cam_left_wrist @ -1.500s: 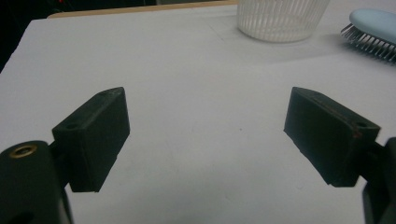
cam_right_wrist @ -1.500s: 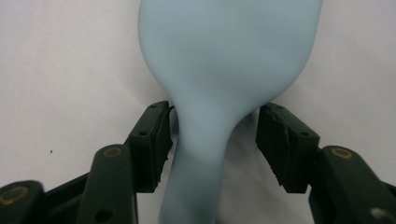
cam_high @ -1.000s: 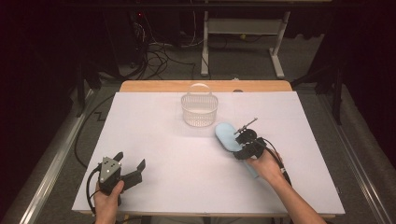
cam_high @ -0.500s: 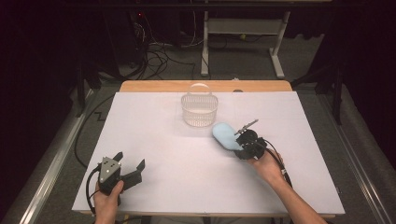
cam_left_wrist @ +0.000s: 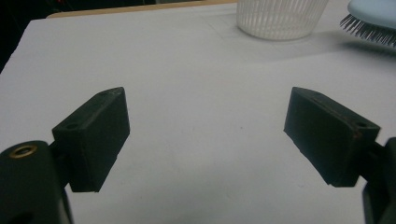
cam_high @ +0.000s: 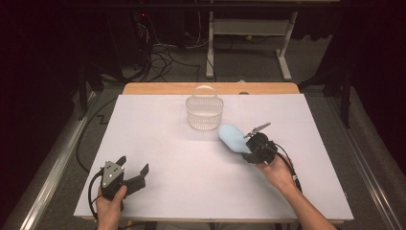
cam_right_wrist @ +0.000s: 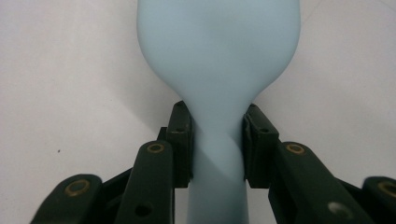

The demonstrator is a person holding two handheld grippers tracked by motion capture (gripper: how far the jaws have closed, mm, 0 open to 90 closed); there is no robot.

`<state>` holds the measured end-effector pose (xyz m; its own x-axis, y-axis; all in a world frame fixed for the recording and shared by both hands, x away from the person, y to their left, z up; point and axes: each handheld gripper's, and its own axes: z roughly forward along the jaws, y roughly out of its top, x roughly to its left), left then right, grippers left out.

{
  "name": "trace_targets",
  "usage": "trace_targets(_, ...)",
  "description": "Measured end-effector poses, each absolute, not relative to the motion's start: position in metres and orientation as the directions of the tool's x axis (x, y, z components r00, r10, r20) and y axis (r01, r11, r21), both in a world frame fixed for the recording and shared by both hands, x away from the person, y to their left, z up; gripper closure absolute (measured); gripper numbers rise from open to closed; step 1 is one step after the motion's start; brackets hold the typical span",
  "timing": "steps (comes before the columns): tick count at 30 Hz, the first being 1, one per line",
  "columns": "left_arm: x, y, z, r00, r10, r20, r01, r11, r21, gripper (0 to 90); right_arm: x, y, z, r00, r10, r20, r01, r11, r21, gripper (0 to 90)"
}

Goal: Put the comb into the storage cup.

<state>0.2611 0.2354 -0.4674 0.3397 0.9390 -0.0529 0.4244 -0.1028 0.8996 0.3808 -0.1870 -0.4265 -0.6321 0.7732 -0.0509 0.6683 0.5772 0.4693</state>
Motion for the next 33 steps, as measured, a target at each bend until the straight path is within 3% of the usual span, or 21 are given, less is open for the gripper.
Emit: trace_targets(33, 0.265, 0.232, -0.457, 0.349, 0.935, -0.057, 0.414, -0.099, 0.905, 14.7, 0.335, -0.219, -0.416, -0.662, 0.749, 0.015, 0.607, 0.524, 0.597, 70.1)
